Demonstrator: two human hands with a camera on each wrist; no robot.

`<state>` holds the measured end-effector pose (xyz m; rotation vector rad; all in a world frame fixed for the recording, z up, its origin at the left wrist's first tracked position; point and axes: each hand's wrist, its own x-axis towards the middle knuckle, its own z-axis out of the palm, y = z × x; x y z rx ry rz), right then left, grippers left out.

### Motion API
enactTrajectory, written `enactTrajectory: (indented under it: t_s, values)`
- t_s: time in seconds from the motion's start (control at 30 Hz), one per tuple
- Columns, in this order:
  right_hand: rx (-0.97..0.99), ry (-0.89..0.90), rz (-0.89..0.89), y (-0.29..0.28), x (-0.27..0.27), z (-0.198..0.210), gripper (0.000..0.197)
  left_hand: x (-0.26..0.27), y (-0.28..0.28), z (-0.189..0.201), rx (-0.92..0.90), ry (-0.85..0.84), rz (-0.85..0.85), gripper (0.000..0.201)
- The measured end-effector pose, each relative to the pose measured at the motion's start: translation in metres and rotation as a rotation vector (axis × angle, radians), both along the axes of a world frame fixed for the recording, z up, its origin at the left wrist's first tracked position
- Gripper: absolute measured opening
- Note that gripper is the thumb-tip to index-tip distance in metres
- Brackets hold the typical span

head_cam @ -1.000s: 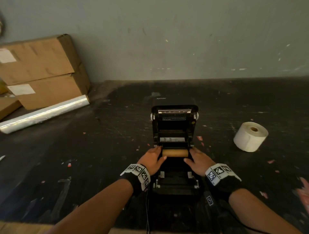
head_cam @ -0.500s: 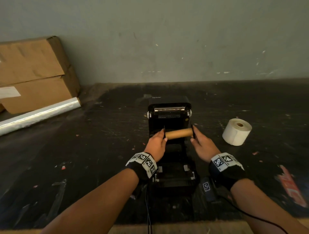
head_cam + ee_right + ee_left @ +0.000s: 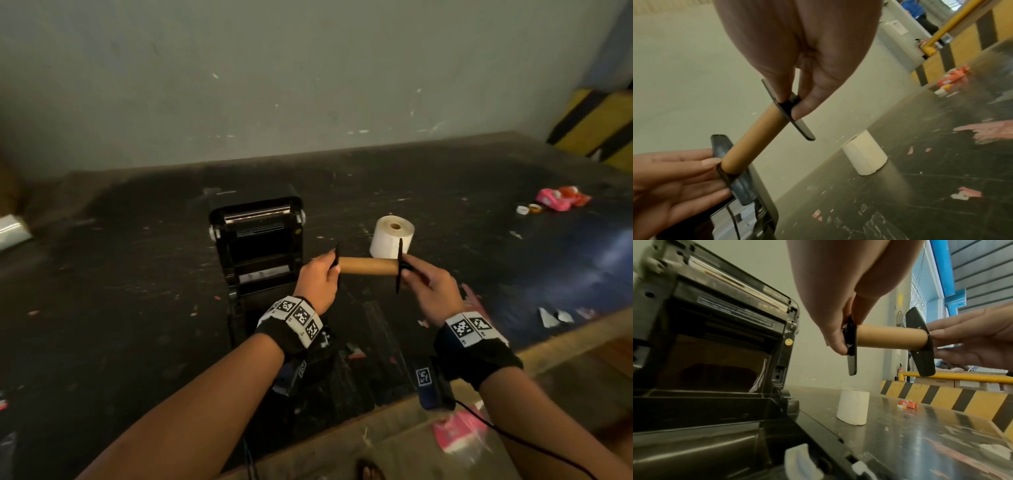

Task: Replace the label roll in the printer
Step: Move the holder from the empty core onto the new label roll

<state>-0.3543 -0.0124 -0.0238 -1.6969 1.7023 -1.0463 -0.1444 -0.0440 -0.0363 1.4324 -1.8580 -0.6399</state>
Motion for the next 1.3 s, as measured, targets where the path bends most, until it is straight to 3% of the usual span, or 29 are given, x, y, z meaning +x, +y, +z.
enactTrajectory:
  t_s: [0.2, 0.3, 0.47, 0.6, 0.77, 0.93, 1.0, 1.03, 1.13, 1.17, 1.3]
  values:
    - [0.109, -0.196, -0.016, -0.025, -0.032, -0.016, 0.035, -0.027, -0.029, -0.006, 0.13, 0.005, -0.045, 0.041]
    - [0.188, -0.398, -0.032, -0.043, -0.054, -0.025, 0.033, -0.045, -0.049, -0.011, 0.185, 0.035, -0.084, 0.038]
    - [0.29, -0.653, -0.033, -0.086, -0.09, -0.046, 0.033, -0.078, -0.078, -0.017, 0.438, 0.298, -0.054, 0.046]
    - [0.377, -0.743, 0.012, -0.117, -0.105, -0.069, 0.022, -0.09, -0.095, -0.025, 0.503, 0.399, -0.032, 0.038]
    - [0.451, -0.91, 0.107, -0.147, -0.11, -0.077, 0.013, -0.1, -0.114, -0.04, 0.569, 0.538, 0.078, 0.032]
    - [0.486, -0.888, 0.112, -0.165, -0.123, -0.087, 0.013, -0.103, -0.122, -0.056, 0.681, 0.663, 0.269, 0.023]
    - [0.506, -0.885, 0.085, -0.167, -0.13, -0.091, 0.013, -0.1, -0.129, -0.069, 0.718, 0.596, 0.384, 0.024]
    - [0.522, -0.882, 0.076, -0.168, -0.132, -0.094, 0.013, -0.098, -0.131, -0.076, 0.729, 0.473, 0.407, 0.028]
    - [0.577, -0.866, 0.067, -0.169, -0.142, -0.102, 0.014, -0.102, -0.129, -0.086, 0.676, -0.099, 0.458, 0.035]
    - [0.59, -0.861, 0.062, -0.169, -0.145, -0.104, 0.014, -0.104, -0.127, -0.09, 0.661, -0.191, 0.46, 0.037]
    - [0.622, -0.864, 0.054, -0.17, -0.148, -0.105, 0.015, -0.108, -0.123, -0.103, 0.631, -0.35, 0.445, 0.04]
